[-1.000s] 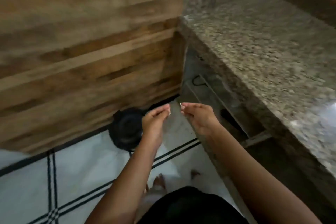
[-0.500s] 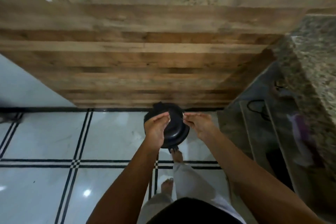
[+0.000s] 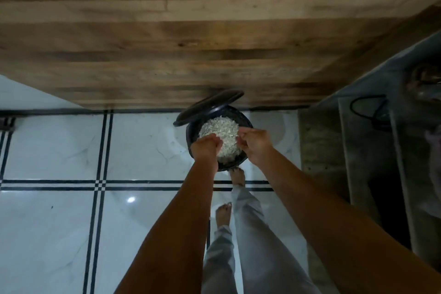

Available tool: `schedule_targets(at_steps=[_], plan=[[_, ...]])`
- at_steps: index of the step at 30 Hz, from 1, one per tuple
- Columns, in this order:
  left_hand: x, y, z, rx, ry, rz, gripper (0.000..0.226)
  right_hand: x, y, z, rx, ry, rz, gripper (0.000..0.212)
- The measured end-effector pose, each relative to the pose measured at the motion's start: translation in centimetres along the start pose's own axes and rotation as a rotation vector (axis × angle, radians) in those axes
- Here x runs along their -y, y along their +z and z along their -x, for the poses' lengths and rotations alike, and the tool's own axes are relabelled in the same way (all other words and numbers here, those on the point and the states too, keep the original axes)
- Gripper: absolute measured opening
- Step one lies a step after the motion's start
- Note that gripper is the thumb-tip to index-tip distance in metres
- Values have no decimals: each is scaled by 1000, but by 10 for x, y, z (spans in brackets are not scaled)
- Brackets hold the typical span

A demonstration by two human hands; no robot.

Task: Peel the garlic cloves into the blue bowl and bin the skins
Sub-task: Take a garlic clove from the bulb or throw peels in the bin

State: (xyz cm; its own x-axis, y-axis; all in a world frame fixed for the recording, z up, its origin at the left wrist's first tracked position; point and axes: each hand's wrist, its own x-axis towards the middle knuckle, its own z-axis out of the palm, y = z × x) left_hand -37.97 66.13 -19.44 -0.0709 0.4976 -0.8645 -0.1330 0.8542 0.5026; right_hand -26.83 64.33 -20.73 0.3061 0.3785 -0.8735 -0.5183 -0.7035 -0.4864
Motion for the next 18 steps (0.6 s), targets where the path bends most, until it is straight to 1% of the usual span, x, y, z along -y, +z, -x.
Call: schedule_targets(at_steps=[1,3,5,8,9,10,12,14,16,18], plan=[[-1,2,-3,6,-19,26,38,1,1,-4,9,-7,21,24],[-2,6,-4,54,-91,104,41,0,7,-6,27,-26,90,20],[-4,15,-1,97,-161,165,46,-8,19,-3,83,-59,156,18],[-11,30,15,144,-132,145,59,-18,37,5,275,-128,317,35],[-13,32,21,163,-117,163,60,-17,39,7,290,-143,344,36],[-15,33,25,203,-131,215,59,-12,37,8,269,-148,337,34],[-18,28,32,258,-114,261,55,1,25,15,177,-125,226,24],[-21,24,44,241,-41,181,51,14,6,27,126,-111,38,18],[-26,26,65,250,37,102,47,27,-14,51,128,-155,-136,16],[-32,31,91,283,104,34,40,38,-35,80,127,-232,-229,15]])
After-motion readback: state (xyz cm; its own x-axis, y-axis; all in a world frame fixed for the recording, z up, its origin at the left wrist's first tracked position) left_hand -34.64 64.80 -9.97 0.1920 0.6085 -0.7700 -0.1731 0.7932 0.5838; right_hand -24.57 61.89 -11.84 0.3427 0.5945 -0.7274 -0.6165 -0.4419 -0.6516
